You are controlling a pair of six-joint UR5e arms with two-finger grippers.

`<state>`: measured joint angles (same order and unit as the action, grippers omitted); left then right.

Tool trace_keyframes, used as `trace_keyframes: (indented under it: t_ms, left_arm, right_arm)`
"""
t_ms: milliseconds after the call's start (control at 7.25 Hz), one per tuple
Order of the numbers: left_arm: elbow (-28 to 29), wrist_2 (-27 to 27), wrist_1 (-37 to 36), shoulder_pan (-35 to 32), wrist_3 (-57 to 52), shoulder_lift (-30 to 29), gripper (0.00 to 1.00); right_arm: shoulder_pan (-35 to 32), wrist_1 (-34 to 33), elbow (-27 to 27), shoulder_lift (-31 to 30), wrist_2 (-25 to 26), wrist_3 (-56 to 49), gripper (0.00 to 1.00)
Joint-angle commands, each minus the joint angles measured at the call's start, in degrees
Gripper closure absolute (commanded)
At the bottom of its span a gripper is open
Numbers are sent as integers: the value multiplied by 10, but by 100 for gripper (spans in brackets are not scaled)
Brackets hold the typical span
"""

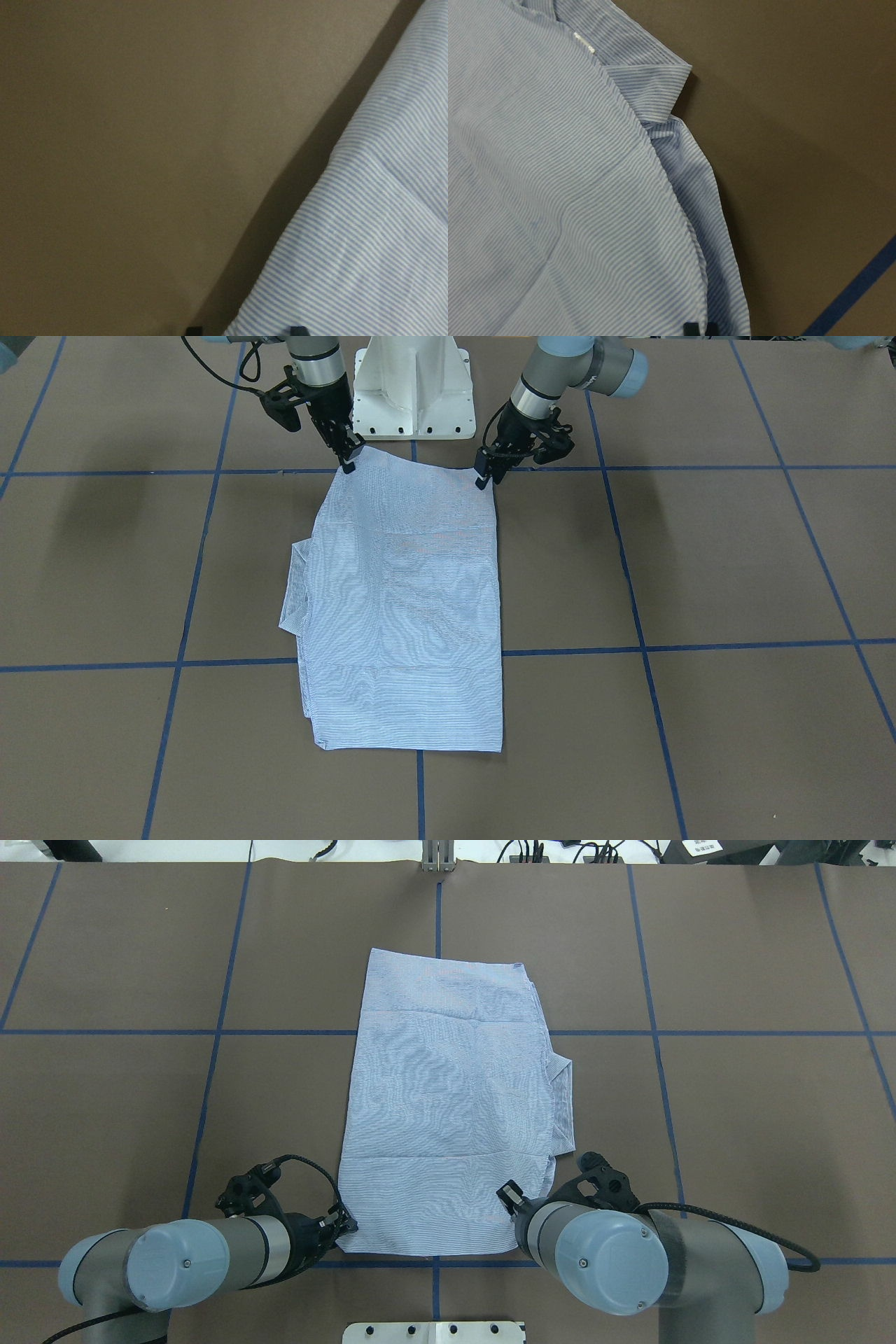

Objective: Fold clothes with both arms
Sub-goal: 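Grasp the shirt edge nearest the robot with both grippers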

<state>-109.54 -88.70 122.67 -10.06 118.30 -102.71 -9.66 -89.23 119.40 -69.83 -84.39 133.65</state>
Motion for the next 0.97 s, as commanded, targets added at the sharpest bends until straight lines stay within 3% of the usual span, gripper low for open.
trace_keyframes:
  t_ms: [0, 276, 552, 690, 828]
  left_arm:
    - [-5, 24, -1, 13, 11, -1, 100]
    - [-24, 25, -3, 14, 10, 1, 100]
    - [-113, 18, -44, 17, 11, 1, 100]
    - [-178, -31, -73, 8, 9, 3, 100]
    - [-188, -63, -88, -44, 3, -12, 100]
  right_arm:
    - [0, 0, 0, 0, 0, 0, 100]
    - [1, -1, 9, -3, 0, -1, 100]
    - [5, -15, 68, -43, -2, -1, 100]
    - [-5, -27, 89, -43, -2, -1, 100]
    - [-51, -28, 98, -37, -8, -1, 100]
